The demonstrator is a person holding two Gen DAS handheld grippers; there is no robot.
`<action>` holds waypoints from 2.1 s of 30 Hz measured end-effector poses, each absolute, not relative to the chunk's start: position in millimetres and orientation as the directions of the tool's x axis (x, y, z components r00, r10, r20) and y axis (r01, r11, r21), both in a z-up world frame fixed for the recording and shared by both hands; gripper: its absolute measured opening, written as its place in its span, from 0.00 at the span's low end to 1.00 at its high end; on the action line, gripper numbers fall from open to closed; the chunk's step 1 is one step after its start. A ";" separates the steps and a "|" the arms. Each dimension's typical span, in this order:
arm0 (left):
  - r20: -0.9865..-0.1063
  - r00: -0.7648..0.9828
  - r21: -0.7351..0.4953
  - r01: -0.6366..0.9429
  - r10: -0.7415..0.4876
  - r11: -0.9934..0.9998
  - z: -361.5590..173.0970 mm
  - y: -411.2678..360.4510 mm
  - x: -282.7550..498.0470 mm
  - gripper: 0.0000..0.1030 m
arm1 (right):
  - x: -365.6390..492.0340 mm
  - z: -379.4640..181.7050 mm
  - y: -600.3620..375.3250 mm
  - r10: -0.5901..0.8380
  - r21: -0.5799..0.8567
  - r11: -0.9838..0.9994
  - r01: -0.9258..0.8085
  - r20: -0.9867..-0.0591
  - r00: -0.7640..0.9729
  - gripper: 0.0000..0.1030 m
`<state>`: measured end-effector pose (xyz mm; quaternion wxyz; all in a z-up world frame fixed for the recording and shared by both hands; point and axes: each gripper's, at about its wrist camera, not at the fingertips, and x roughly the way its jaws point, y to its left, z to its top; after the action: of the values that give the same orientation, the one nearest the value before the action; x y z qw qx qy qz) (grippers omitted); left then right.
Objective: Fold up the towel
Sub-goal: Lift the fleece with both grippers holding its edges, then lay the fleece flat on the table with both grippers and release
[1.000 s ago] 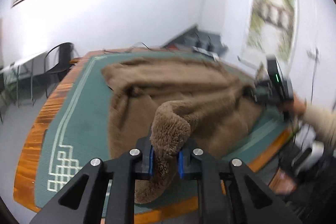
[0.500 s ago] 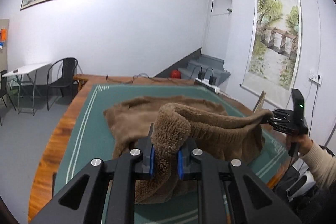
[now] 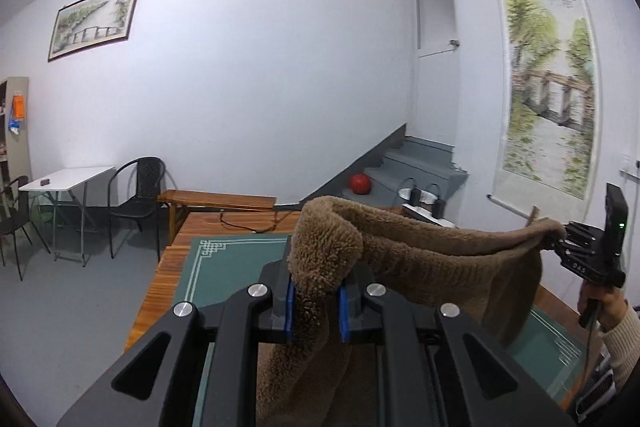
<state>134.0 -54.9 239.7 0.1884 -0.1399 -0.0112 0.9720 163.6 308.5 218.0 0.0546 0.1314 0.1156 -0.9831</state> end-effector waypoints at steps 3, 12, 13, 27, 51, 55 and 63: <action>-0.298 -0.892 -0.087 -0.330 0.340 -0.940 235.5 -54.7 94.0 0.17 | 128.1 223.6 305.6 -0.049 -0.218 -0.970 0.112 -0.277 -0.960 0.19; -0.427 -0.860 -0.112 -0.258 0.281 -0.960 194.1 -54.4 -21.2 0.18 | 13.0 203.9 296.5 0.002 -0.221 -0.971 0.086 -0.371 -0.929 0.19; -0.446 -0.851 -0.118 -0.250 0.276 -0.961 185.0 -54.7 -36.3 0.18 | 0.3 197.8 297.0 0.005 -0.217 -0.973 0.086 -0.389 -0.921 0.19; -0.663 -0.718 -0.100 -0.196 0.212 -0.976 74.9 -30.3 -165.3 0.20 | -121.5 97.3 326.3 0.027 -0.125 -0.990 0.072 -0.649 -0.760 0.19; -0.715 -0.677 -0.115 -0.133 0.175 -0.984 80.2 -63.3 -149.8 0.81 | -100.2 120.9 352.8 -0.084 0.059 -0.996 0.060 -0.678 -0.731 0.68; -0.757 -0.618 -0.080 -0.232 0.210 -0.969 68.3 -31.8 -154.6 0.82 | -114.5 112.9 322.2 -0.160 0.071 -0.985 0.158 -0.723 -0.672 0.68; -0.840 -0.508 -0.127 -0.160 0.192 -0.979 10.2 -39.2 -188.3 0.97 | -158.0 53.3 307.0 -0.148 0.066 -0.982 0.176 -0.851 -0.504 0.69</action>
<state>-188.3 -39.2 10.2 0.1012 -0.4854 -0.0167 0.8682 -158.0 307.0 53.3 0.0934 0.4892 0.0147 -0.8671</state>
